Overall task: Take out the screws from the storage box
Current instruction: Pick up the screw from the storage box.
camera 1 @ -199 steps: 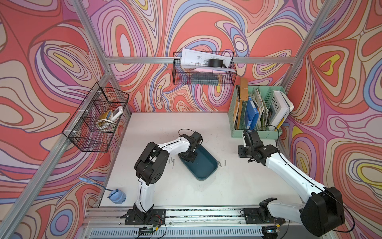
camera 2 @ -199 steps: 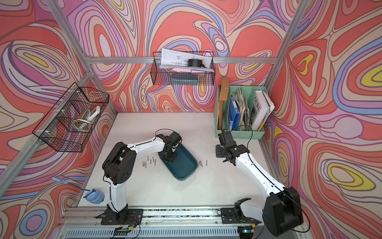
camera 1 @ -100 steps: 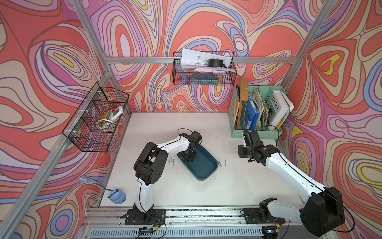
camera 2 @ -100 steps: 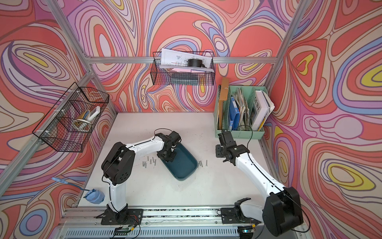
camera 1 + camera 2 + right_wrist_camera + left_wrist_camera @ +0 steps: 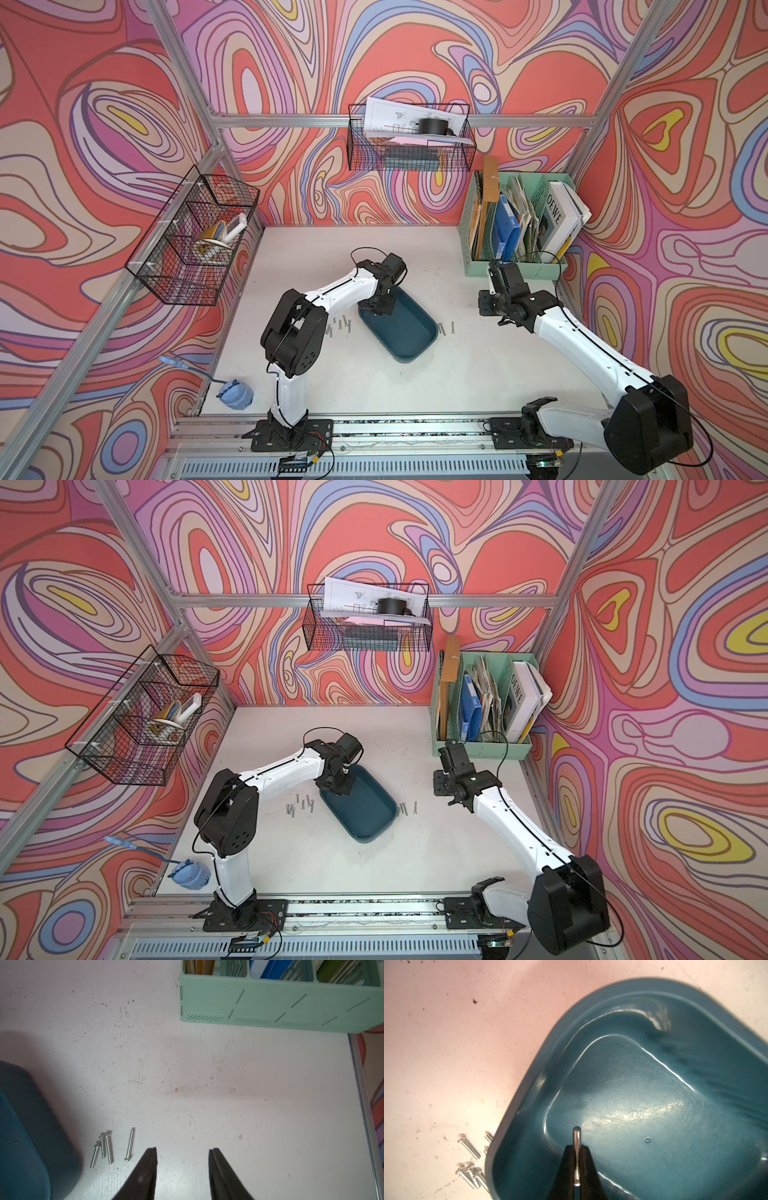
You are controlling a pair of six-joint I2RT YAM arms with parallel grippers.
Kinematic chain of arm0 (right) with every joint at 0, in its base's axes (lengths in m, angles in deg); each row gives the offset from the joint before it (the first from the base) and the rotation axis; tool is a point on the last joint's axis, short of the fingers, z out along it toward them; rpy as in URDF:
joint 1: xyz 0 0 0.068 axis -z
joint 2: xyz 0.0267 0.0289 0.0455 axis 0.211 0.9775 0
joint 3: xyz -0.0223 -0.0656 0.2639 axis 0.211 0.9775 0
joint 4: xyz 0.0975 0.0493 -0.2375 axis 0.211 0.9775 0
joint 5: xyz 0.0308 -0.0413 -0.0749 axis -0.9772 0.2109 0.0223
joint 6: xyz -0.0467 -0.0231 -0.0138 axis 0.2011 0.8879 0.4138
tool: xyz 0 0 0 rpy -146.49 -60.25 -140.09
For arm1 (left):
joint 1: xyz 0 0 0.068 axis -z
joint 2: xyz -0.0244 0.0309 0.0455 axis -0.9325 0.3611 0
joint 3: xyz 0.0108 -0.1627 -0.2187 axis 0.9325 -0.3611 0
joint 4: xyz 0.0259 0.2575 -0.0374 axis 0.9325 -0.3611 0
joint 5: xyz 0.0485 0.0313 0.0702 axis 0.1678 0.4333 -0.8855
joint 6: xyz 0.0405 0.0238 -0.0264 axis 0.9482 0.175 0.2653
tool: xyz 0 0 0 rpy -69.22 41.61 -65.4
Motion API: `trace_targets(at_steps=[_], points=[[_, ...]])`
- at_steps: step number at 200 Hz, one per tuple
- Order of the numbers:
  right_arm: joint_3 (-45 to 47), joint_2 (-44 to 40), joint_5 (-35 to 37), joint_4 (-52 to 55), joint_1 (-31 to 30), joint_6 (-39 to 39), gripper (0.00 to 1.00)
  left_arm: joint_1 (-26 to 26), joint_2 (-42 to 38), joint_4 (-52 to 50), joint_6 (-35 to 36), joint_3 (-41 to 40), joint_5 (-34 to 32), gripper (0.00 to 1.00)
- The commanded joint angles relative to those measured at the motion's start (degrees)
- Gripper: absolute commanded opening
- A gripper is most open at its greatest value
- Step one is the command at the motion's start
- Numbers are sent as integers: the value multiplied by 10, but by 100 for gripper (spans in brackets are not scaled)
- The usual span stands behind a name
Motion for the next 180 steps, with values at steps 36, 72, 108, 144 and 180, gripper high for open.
trace_targets(at_steps=[36,72,108,144,180], points=[[2,-4,4,0,3,-3,43,-44,-91,-36,-11,-16,-11,10],[-3,1,2,0,3,3,43,-79,-141,-42,-13,-56,-13,11],[-1,-2,2,1,3,1,43,-122,-185,-21,-16,-121,-8,13],[-2,-4,2,2,3,0,43,-144,-187,-4,-24,-160,7,13],[-2,-5,2,3,3,0,43,-154,-170,31,-32,-197,18,13]])
